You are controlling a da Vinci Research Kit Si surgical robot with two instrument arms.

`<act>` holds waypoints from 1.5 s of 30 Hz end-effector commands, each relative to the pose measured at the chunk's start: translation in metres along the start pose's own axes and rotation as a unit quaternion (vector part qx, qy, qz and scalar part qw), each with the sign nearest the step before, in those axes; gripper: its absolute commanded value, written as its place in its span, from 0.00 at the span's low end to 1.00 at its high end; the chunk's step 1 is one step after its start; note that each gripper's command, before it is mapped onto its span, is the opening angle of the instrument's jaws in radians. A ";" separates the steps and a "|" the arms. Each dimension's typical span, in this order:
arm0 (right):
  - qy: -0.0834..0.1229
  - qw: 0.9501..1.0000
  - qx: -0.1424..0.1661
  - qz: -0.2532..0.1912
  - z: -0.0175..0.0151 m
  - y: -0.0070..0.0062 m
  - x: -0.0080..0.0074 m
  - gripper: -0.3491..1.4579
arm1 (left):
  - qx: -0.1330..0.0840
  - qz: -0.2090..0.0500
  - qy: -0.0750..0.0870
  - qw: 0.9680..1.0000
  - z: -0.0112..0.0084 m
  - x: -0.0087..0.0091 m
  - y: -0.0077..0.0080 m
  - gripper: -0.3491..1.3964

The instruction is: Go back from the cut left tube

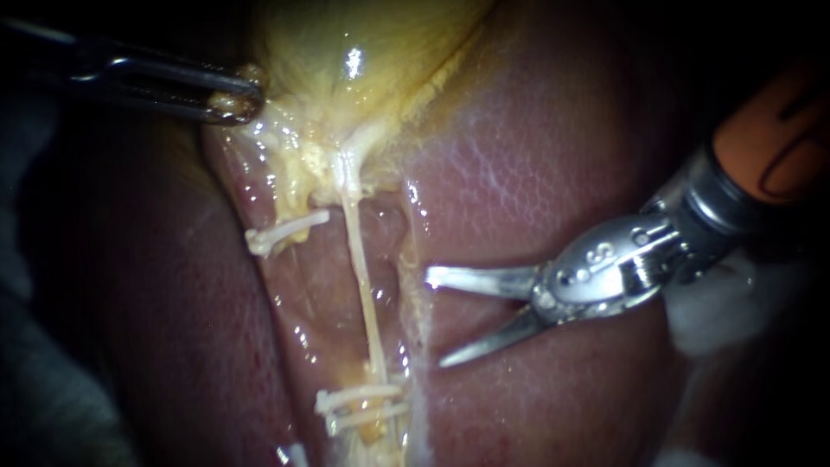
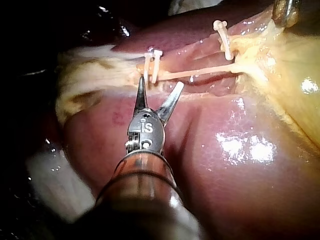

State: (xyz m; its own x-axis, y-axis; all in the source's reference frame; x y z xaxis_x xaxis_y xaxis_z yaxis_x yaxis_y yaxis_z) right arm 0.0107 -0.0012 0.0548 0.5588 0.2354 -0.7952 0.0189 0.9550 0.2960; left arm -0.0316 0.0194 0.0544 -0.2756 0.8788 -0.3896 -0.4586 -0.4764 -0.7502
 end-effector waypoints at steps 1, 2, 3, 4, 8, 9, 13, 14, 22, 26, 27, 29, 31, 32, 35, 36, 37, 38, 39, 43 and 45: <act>-0.002 1.000 -0.005 0.002 -0.0006 0.0002 -0.0001 0.98 | 0.000 0.000 0.000 1.000 0.0000 0.0000 0.0000 0.00; -0.003 1.000 -0.008 0.002 -0.0010 0.0004 -0.0002 0.98 | 0.000 -0.003 0.000 1.000 0.0000 0.0000 0.0000 0.00; -0.005 1.000 -0.011 0.006 -0.0014 0.0006 -0.0003 0.99 | 0.000 -0.003 0.000 1.000 0.0000 0.0000 0.0000 0.00; -0.007 1.000 -0.015 0.007 -0.0019 0.0008 -0.0004 0.99 | 0.000 -0.003 0.000 1.000 0.0000 0.0000 0.0000 0.00; -0.016 0.999 -0.029 0.021 -0.0031 0.0014 -0.0005 0.99 | 0.000 -0.003 0.000 1.000 0.0000 0.0000 0.0000 0.00; -0.018 0.999 -0.029 0.024 -0.0033 0.0014 -0.0005 0.99 | 0.000 -0.003 0.000 1.000 0.0000 0.0000 0.0000 0.00; -0.025 0.999 -0.033 0.033 -0.0038 0.0016 -0.0005 0.99 | 0.001 -0.003 0.000 1.000 0.0001 -0.0001 -0.0001 0.00; -0.029 0.998 -0.034 0.034 -0.0038 0.0017 -0.0005 0.99 | 0.001 -0.003 0.001 1.000 0.0002 -0.0001 -0.0001 0.00; -0.033 0.998 -0.033 0.035 -0.0039 0.0017 -0.0004 0.99 | 0.008 -0.009 0.005 1.000 0.0023 -0.0012 0.0001 0.00; -0.034 0.998 -0.033 0.035 -0.0040 0.0017 -0.0004 0.99 | 0.002 -0.012 0.003 1.000 0.0045 -0.0021 0.0005 0.00; -0.035 0.998 -0.032 0.035 -0.0040 0.0017 -0.0005 0.99 | 0.002 -0.015 0.003 1.000 0.0050 -0.0022 0.0005 0.00; -0.035 0.998 -0.032 0.035 -0.0040 0.0017 -0.0005 0.99 | 0.000 -0.014 0.002 1.000 0.0061 -0.0024 0.0006 0.00; -0.036 0.998 -0.032 0.035 -0.0040 0.0017 -0.0005 0.99 | -0.002 -0.016 0.001 1.000 0.0070 -0.0026 0.0007 0.00; -0.036 0.998 -0.032 0.035 -0.0040 0.0017 -0.0005 0.99 | -0.003 -0.018 -0.001 1.000 0.0075 -0.0027 0.0007 0.00; -0.036 0.998 -0.032 0.035 -0.0041 0.0017 -0.0005 0.99 | -0.003 -0.015 -0.001 1.000 0.0085 -0.0029 0.0005 0.00; -0.036 0.998 -0.032 0.035 -0.0041 0.0017 -0.0005 0.99 | -0.004 -0.017 -0.001 1.000 0.0086 -0.0030 0.0004 0.00; -0.038 0.998 -0.031 0.035 -0.0041 0.0017 -0.0005 0.99 | -0.003 -0.017 -0.002 1.000 0.0088 -0.0031 0.0003 0.00; -0.038 0.998 -0.031 0.035 -0.0041 0.0017 -0.0006 0.99 | -0.004 -0.019 -0.003 1.000 0.0088 -0.0031 0.0002 0.00; -0.038 0.998 -0.031 0.035 -0.0041 0.0017 -0.0006 0.99 | -0.004 -0.019 -0.003 1.000 0.0089 -0.0031 0.0001 0.00; -0.038 0.998 -0.031 0.035 -0.0041 0.0018 -0.0006 0.99 | -0.005 -0.018 -0.003 1.000 0.0088 -0.0031 -0.0002 0.00; -0.038 0.998 -0.031 0.035 -0.0042 0.0018 -0.0006 0.99 | -0.005 -0.018 -0.003 1.000 0.0088 -0.0031 -0.0002 0.00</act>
State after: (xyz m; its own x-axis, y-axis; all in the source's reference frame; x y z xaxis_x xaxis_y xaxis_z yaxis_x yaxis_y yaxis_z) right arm 0.0070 0.0010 0.0537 0.6186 0.2893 -0.7305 -0.0727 0.9468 0.3134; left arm -0.0381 0.0165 0.0604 -0.2640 0.8955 -0.3583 -0.4605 -0.4434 -0.7689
